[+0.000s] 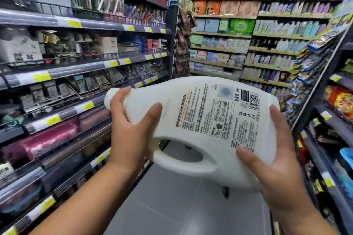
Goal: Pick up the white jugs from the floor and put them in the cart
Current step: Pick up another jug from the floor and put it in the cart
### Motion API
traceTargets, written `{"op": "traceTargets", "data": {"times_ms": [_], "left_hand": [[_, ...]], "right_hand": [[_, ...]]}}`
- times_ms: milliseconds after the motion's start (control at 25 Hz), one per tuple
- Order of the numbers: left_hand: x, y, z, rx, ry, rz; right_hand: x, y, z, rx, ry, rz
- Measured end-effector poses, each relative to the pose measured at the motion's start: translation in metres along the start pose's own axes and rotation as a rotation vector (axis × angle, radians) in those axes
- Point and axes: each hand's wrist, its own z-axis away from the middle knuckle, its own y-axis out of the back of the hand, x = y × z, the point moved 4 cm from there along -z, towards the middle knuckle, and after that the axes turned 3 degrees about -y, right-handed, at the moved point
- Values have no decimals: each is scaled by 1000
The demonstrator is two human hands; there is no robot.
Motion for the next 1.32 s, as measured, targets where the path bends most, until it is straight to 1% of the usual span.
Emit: {"op": "traceTargets", "data": {"times_ms": [240,360,480,680,880,1080,1240,1320], "left_hand": [[-109,-104,-116,-195,100,0],[-162,-168,-157,-276,126,3],[-219,-236,-187,-332,138,13],[-317,-354,-236,-374,155,-49],[-411,-438,-282,-354,217,-133],[-508,-507,-335,-396,283,-151],[-613,-564,-381,-458,383,-147],[-665,-592,-405,-516,435,-181]], "right_hand": [[72,19,-104,203,-88,41],[112,46,-157,301,-141,49],[160,78,-212,349,-151,67],[263,144,-312,373,-229,43],[348,193,-412,355,-322,25],[431,219,-495,368,-389,39],[515,230,-562,452,-460,79],[560,232,-591,531,-506,74]]}}
